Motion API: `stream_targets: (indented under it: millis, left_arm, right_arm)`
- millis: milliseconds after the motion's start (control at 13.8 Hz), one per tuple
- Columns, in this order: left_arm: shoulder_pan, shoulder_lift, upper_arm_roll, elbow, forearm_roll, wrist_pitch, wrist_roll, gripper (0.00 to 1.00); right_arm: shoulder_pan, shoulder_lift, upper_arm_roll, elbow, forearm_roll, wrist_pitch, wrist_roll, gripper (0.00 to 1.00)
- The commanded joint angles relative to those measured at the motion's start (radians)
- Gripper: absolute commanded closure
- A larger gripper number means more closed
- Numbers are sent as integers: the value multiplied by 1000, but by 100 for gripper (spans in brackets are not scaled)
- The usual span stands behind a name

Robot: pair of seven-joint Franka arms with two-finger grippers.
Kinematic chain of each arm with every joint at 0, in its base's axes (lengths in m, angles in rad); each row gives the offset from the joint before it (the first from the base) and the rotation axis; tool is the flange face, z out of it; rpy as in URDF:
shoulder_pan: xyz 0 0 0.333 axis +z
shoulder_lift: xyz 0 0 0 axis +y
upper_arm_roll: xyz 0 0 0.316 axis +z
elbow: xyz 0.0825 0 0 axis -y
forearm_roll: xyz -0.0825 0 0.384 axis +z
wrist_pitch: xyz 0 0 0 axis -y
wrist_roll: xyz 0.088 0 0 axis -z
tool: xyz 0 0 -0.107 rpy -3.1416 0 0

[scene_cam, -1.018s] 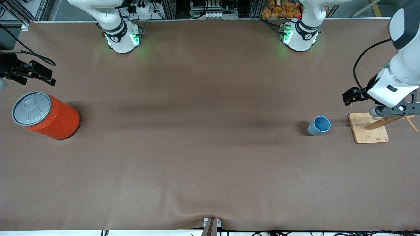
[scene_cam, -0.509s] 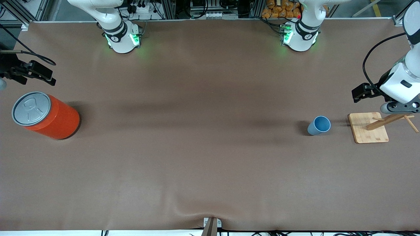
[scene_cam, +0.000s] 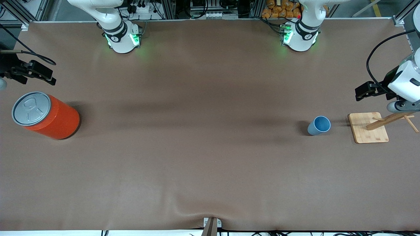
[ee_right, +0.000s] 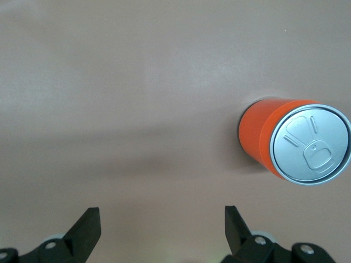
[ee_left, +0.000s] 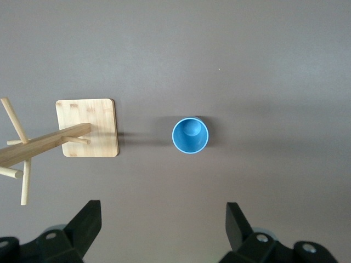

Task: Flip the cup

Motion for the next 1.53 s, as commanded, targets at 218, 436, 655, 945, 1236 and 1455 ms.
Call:
stream_targets:
  millis: [218, 436, 655, 945, 1236, 1455]
  left_arm:
    - [11, -32, -2, -2, -37, -21, 22, 0]
    - [11, -47, -2, -10, -39, -21, 22, 0]
    - [11, -63, -5, -27, -56, -21, 13, 0]
    - [11, -76, -3, -36, -79, -21, 18, 0]
    - [9, -87, -11, -31, -77, -42, 2, 0]
    - [8, -96, -13, -27, -77, -42, 14, 0]
  right_arm:
    - [-13, 10, 6, 24, 6, -18, -2, 0]
    - [-16, 10, 6, 24, 6, -17, -2, 0]
    - [-15, 10, 6, 24, 6, -17, -2, 0]
    - [-15, 10, 6, 24, 11, -17, -2, 0]
    - [-15, 10, 6, 24, 11, -17, -2, 0]
    - [-16, 10, 6, 24, 11, -18, -2, 0]
